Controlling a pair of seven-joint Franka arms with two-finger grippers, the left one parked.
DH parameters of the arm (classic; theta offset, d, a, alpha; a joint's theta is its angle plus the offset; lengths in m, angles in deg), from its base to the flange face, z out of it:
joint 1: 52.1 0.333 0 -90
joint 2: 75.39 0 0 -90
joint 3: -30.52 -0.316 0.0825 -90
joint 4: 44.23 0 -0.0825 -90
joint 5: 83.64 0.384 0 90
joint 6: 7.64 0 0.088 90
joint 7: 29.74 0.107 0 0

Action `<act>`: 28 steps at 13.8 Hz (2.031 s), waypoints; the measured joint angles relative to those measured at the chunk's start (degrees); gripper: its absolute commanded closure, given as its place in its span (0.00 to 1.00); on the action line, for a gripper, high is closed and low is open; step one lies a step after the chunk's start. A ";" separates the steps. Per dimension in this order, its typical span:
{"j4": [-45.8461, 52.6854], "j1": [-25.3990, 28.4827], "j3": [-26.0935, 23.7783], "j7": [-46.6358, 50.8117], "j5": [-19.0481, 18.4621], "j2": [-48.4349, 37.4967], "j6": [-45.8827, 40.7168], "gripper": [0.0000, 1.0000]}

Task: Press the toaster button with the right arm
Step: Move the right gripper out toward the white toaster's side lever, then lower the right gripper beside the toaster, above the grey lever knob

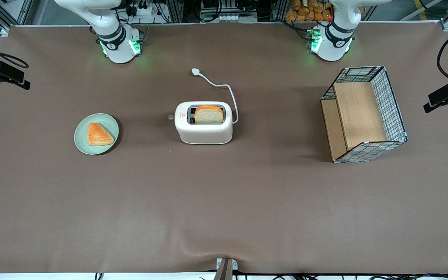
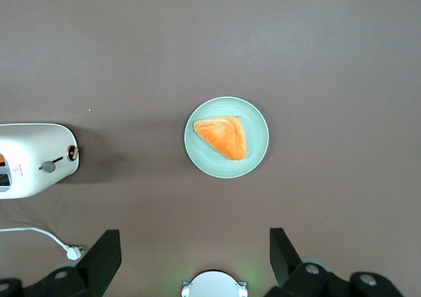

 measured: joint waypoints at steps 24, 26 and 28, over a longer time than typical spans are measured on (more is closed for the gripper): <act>-0.20 13.18 -0.64 -0.08 12.16 15.60 3.43 0.13; -0.30 14.98 -0.70 -0.35 12.24 15.62 3.22 0.51; -0.61 17.57 -0.74 -1.25 12.41 15.72 3.18 0.67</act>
